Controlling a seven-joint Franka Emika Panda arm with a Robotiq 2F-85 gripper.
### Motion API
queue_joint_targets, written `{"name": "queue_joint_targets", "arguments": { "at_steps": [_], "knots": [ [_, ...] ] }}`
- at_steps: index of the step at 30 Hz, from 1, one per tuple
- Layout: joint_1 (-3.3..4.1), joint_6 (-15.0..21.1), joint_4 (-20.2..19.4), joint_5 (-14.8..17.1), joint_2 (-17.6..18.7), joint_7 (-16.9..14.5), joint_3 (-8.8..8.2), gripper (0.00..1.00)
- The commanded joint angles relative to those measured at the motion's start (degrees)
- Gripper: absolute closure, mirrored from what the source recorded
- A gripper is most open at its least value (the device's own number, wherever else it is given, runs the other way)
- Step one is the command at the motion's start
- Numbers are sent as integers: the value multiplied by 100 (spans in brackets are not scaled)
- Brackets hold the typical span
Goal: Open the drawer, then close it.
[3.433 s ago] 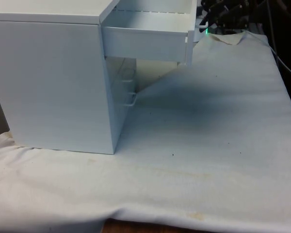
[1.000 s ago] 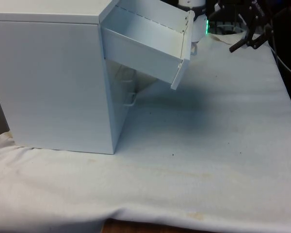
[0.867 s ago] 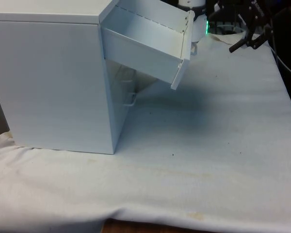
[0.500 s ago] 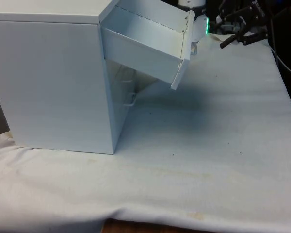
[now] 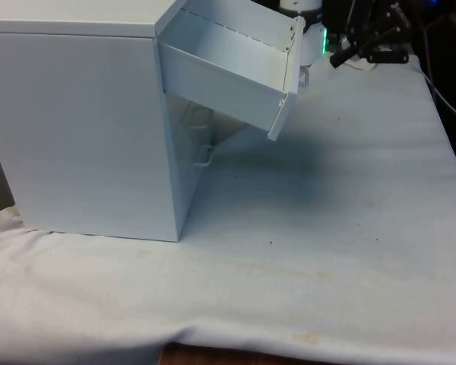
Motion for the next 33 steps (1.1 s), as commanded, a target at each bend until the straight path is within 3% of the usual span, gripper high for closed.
{"name": "queue_joint_targets", "arguments": {
  "at_steps": [1,8,18,24,25,26,33],
  "knots": [
    [-57,138,-52,6,0,-34,-17,100],
    [-103,367,-183,-23,17,-109,-195,100],
    [-103,487,-275,-92,-29,-281,-407,100],
    [-103,584,-309,-138,-40,-407,-458,100],
    [-86,458,-235,-40,17,-367,-441,100],
    [-103,596,-315,-143,-46,-424,-464,100],
    [-80,607,-407,-223,-149,-516,-493,100]
  ]
}}
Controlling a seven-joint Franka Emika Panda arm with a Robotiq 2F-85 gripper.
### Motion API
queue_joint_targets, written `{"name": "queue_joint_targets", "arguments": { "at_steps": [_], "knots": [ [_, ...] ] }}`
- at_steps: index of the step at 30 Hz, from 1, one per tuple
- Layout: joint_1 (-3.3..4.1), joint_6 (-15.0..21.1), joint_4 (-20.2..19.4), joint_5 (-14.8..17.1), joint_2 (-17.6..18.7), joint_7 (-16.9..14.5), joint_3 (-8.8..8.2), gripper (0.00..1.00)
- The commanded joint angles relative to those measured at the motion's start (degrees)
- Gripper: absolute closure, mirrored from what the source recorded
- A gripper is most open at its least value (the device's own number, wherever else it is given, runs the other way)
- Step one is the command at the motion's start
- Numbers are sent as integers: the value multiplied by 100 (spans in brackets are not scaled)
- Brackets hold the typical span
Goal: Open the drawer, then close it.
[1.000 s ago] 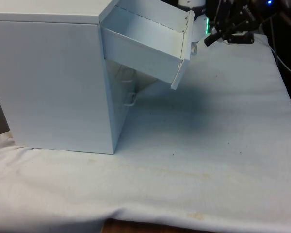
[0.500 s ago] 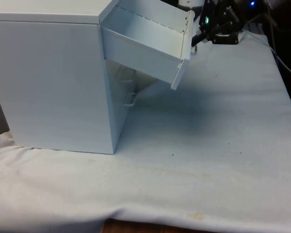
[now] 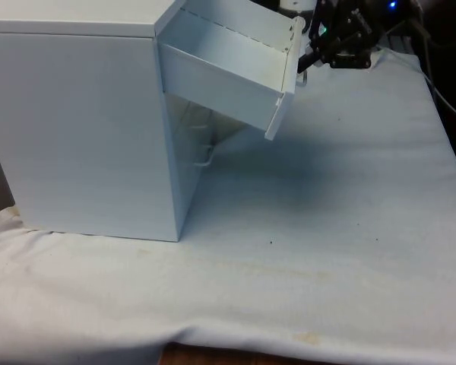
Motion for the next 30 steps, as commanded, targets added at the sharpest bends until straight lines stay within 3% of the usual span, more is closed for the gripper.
{"name": "queue_joint_targets", "arguments": {
  "at_steps": [1,2,12,21,23,30],
  "knots": [
    [0,0,-11,-23,-17,-6,0,100],
    [6,92,-115,-166,-120,-40,-40,100],
    [34,-63,-172,-378,-315,-109,-23,100],
    [11,-195,-126,-481,-395,-212,-29,100],
    [11,-223,-160,-602,-487,-304,-63,100],
    [-17,-206,-172,-590,-516,-424,-160,100]
  ]
}}
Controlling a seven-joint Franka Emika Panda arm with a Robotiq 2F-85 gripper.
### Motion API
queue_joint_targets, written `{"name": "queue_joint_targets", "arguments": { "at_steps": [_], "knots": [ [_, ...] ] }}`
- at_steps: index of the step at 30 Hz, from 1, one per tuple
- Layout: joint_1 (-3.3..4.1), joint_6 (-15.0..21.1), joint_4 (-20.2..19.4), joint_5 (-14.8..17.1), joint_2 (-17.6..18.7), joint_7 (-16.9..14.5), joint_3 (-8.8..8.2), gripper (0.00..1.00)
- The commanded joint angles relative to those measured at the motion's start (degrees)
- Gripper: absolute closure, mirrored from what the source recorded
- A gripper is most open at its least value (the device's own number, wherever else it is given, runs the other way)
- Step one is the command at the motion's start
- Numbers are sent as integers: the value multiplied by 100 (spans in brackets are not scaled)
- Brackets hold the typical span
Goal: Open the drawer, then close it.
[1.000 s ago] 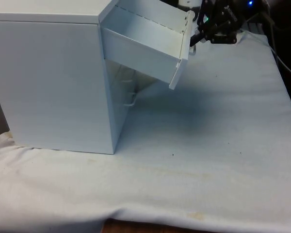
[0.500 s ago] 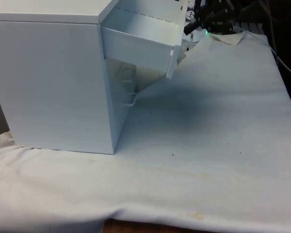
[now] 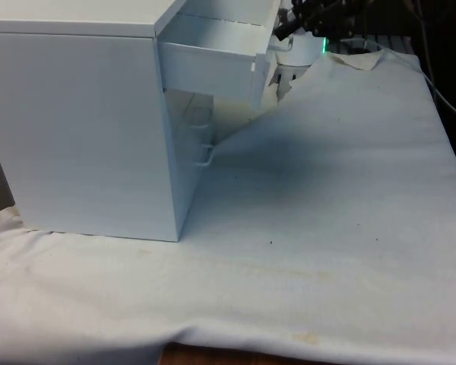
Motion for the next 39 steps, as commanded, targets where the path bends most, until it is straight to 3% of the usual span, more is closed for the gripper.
{"name": "queue_joint_targets", "arguments": {
  "at_steps": [1,3,8,9,10,13,18,19,20,27,28,29,33,34,35,39],
  "knots": [
    [0,0,-6,0,6,-17,-23,100],
    [-52,80,-52,-40,-29,-109,-92,100],
    [-80,109,-57,-29,-23,-195,-183,100],
    [-52,34,-17,0,0,-172,-195,100],
    [-92,120,-63,-29,-29,-223,-218,100],
    [-109,138,-74,-34,-29,-269,-281,100],
    [-120,183,-103,-29,-34,-361,-424,100],
    [-80,92,-57,0,0,-309,-407,100],
    [-120,195,-103,-29,-34,-372,-447,100],
    [-149,241,-120,-23,-23,-487,-619,100],
    [-97,120,-69,0,0,-435,-607,100],
    [-149,246,-120,-23,-23,-498,-642,100],
    [-178,298,-126,-11,-6,-573,-733,100],
    [-132,212,-103,0,6,-527,-728,100],
    [-189,309,-132,-11,-6,-590,-751,100],
    [-223,378,-132,0,23,-670,-848,100]
  ]
}}
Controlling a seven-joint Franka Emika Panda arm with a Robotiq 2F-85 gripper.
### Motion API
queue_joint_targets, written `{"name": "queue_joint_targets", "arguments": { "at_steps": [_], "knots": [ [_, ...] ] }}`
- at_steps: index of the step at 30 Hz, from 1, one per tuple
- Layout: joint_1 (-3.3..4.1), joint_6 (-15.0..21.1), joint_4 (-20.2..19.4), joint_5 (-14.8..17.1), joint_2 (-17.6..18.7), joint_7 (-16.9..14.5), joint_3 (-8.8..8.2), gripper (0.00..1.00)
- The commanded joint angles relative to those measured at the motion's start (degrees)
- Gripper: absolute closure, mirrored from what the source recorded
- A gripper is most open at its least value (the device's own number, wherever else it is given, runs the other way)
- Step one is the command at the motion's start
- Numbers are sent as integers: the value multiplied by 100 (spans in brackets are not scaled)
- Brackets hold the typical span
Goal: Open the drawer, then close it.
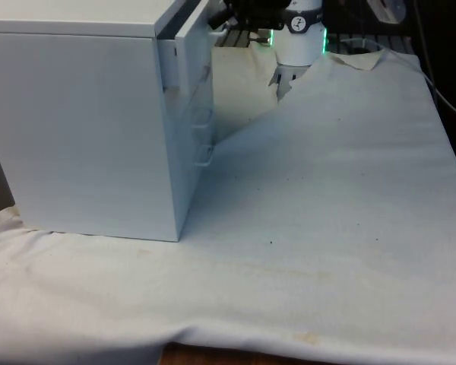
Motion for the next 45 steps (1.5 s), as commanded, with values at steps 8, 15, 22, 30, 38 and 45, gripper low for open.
{"name": "queue_joint_targets", "arguments": {
  "at_steps": [8,15,22,30,38,45],
  "knots": [
    [-97,160,-23,11,23,-155,-120,100],
    [-138,264,-34,34,52,-246,-258,100],
    [-103,246,-11,126,46,-229,-298,100],
    [-97,315,-63,430,-92,-298,-286,100],
    [0,63,86,378,-201,-378,-286,100],
    [92,-201,258,275,-241,-487,-281,100]
  ]
}}
